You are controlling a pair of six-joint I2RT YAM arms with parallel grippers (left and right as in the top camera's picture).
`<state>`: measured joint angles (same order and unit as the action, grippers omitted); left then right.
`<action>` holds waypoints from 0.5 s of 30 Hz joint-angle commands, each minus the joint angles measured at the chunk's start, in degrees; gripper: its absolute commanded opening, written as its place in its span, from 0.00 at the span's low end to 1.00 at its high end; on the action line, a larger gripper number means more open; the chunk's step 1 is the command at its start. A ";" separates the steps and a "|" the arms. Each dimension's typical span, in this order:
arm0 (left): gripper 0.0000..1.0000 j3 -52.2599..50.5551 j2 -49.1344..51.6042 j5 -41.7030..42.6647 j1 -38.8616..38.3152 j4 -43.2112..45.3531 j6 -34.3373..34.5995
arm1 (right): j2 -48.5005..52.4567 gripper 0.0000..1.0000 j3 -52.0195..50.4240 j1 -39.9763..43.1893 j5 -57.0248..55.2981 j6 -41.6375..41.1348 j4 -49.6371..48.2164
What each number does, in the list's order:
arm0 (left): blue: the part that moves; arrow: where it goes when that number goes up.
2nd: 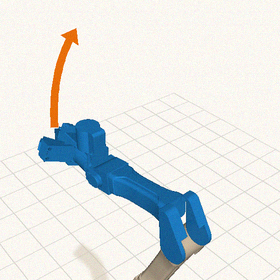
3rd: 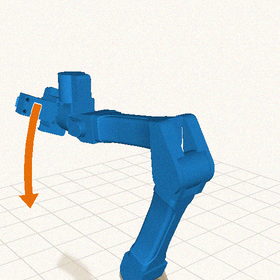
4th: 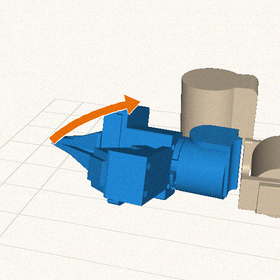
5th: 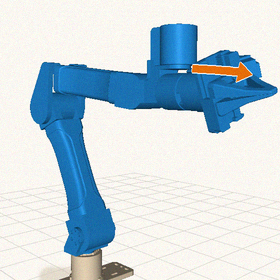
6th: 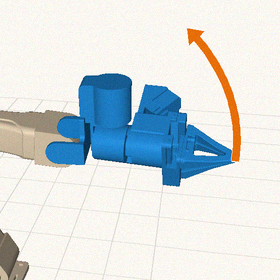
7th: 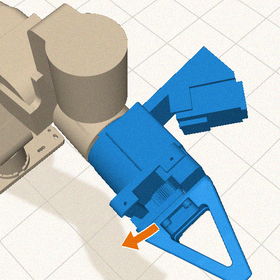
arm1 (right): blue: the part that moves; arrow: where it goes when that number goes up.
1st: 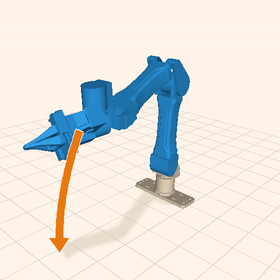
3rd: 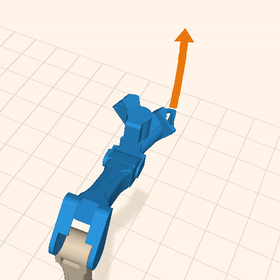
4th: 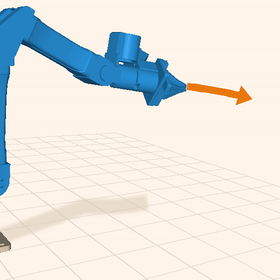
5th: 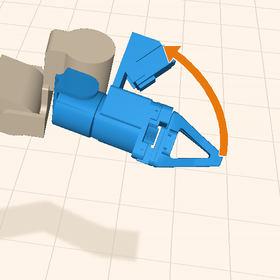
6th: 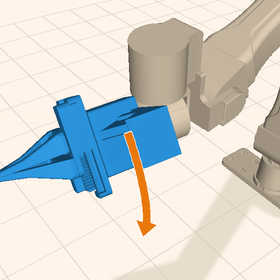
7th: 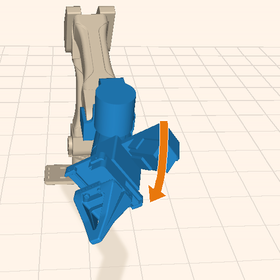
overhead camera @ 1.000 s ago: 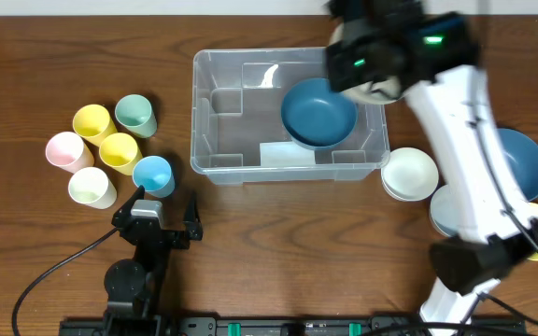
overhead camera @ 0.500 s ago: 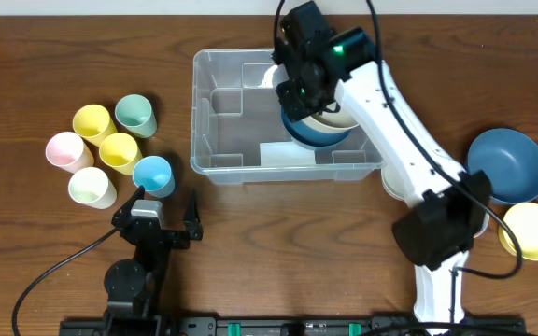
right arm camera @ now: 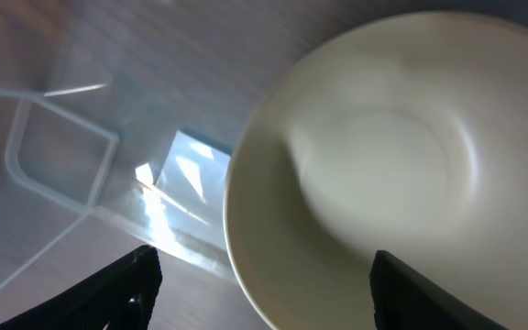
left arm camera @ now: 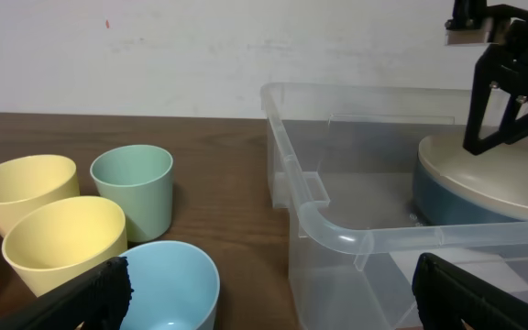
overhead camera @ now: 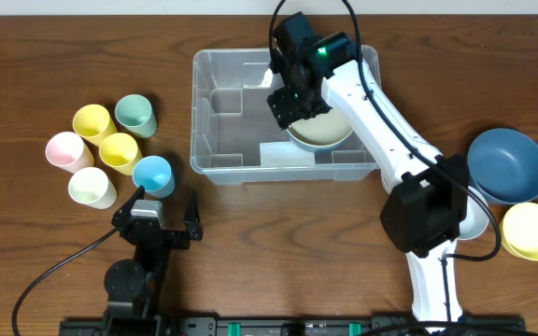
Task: Pack container
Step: 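Grasp the cream bowl rim and place it into the bin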
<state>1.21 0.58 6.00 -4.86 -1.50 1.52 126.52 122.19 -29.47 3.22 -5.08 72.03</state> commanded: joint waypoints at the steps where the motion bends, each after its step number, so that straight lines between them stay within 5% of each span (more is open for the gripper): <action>1: 0.98 -0.98 -0.35 0.87 0.35 -1.90 0.26 | -5.99 0.75 2.21 1.27 0.22 -0.46 1.81; 15: 0.98 -0.98 -0.35 0.87 0.35 -1.90 0.26 | -21.77 0.82 2.21 19.76 -4.50 -14.36 18.60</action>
<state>1.21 0.58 6.00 -4.86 -1.52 1.52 105.06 124.14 -14.61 0.56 -13.76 88.31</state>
